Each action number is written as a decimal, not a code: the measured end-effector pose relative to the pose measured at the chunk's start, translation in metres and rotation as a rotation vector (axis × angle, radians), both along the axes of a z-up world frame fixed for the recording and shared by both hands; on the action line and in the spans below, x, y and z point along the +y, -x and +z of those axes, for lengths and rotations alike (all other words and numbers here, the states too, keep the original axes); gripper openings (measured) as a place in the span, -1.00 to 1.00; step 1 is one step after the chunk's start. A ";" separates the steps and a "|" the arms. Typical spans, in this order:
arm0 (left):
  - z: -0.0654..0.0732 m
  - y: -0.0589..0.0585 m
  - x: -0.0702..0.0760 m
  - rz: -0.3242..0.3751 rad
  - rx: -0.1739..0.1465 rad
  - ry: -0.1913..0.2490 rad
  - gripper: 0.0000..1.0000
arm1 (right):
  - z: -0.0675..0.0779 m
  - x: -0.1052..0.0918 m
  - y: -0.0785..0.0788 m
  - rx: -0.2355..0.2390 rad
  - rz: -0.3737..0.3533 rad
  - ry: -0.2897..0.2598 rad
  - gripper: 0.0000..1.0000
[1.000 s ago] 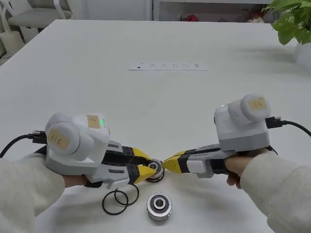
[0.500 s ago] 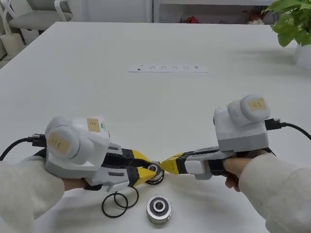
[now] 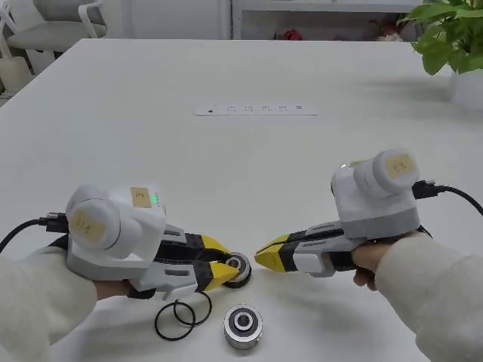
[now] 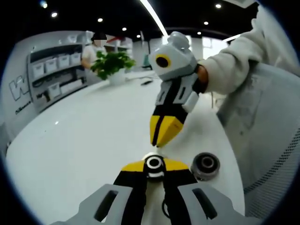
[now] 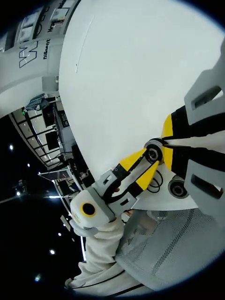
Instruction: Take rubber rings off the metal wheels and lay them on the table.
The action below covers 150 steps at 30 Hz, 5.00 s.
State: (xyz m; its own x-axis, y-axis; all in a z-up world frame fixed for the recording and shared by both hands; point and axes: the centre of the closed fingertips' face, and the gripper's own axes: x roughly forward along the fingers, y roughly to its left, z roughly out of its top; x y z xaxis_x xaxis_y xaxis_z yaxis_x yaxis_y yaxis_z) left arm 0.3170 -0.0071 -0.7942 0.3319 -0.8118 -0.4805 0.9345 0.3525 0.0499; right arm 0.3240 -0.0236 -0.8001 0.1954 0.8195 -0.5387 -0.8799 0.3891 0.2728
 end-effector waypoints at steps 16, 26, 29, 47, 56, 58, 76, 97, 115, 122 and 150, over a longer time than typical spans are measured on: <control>0.000 0.000 0.000 0.002 0.004 0.008 -0.73 | -0.010 0.014 0.010 -0.097 0.116 0.069 -0.62; 0.000 -0.001 0.000 0.009 0.011 0.015 -0.73 | -0.010 0.009 0.009 -0.127 0.133 0.088 -0.93; 0.000 0.000 0.000 0.010 0.011 0.014 -0.73 | -0.010 0.009 0.010 -0.142 0.137 0.103 -0.95; 0.000 0.000 0.000 0.008 0.003 0.006 -0.74 | -0.005 0.004 0.002 0.023 -0.026 0.025 -1.00; 0.000 0.000 0.001 0.007 0.001 0.001 -0.74 | 0.003 0.007 0.001 0.148 -0.115 -0.080 -1.00; 0.000 0.000 0.001 0.007 0.001 0.000 -0.74 | 0.004 0.008 0.002 0.147 -0.113 -0.081 -1.00; 0.000 0.000 0.001 0.009 -0.001 0.001 -0.74 | 0.007 0.012 0.002 0.168 -0.116 -0.100 -1.00; 0.000 0.000 0.001 0.012 -0.003 0.007 -0.74 | 0.015 0.019 0.007 0.142 -0.070 -0.111 -1.00; 0.001 0.000 0.000 0.025 -0.015 -0.016 -0.72 | 0.022 0.019 0.002 0.122 -0.080 -0.132 -1.00; 0.004 0.001 0.001 0.018 -0.016 -0.024 -0.71 | 0.020 0.016 0.000 0.126 -0.093 -0.129 -1.00; 0.096 0.000 0.026 0.085 -0.117 0.100 -0.05 | 0.050 0.013 -0.008 0.130 -0.163 -0.239 -1.00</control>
